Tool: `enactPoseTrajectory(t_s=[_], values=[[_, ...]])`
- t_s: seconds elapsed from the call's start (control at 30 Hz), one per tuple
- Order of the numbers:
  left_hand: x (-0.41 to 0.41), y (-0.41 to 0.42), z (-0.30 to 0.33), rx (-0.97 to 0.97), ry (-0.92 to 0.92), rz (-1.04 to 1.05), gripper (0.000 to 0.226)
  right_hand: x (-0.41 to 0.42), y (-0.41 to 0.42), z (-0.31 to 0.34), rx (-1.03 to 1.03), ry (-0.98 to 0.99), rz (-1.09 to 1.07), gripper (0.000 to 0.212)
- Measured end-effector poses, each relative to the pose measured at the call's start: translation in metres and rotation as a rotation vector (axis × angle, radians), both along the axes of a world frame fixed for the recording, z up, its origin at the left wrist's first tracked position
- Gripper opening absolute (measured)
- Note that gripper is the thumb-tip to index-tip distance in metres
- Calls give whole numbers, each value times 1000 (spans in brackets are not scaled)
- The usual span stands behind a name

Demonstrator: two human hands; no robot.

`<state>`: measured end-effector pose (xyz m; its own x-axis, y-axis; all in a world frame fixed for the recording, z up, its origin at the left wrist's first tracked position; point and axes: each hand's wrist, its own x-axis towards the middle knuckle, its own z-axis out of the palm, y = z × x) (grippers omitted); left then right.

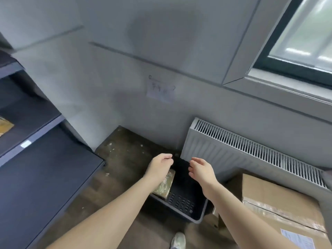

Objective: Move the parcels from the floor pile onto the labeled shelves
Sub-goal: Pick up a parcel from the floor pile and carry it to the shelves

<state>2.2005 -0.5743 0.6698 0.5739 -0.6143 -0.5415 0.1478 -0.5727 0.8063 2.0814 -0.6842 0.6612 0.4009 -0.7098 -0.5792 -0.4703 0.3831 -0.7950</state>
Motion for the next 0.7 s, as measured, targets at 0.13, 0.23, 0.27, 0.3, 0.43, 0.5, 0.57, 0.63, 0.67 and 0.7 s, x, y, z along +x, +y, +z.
enactPoseTrajectory(t_s=[0.13,0.23,0.27,0.3,0.43,0.5,0.57,0.63,0.67,0.7], values=[[33,-33,-96,145,26,50,30,21,-38,-98,83,94,43,39],[61,-58,-196,201,40,44,27,35,-60,-199,138,172,66,39],[71,-66,-234,218,36,22,29,40,-67,-235,167,192,51,38],[80,-75,-270,235,23,-11,31,45,-73,-271,193,211,30,38],[110,-97,-407,313,-35,-100,36,75,-97,-413,249,235,45,36],[118,-104,-466,354,-50,-146,39,89,-103,-477,255,251,67,36],[121,-104,-516,402,-57,-173,44,98,-102,-532,265,286,76,37],[124,-102,-559,446,-62,-196,47,104,-99,-578,259,332,98,43],[125,-102,-576,461,-62,-204,50,107,-97,-596,250,353,119,47],[127,-102,-594,483,-63,-208,55,109,-95,-612,246,374,136,51]])
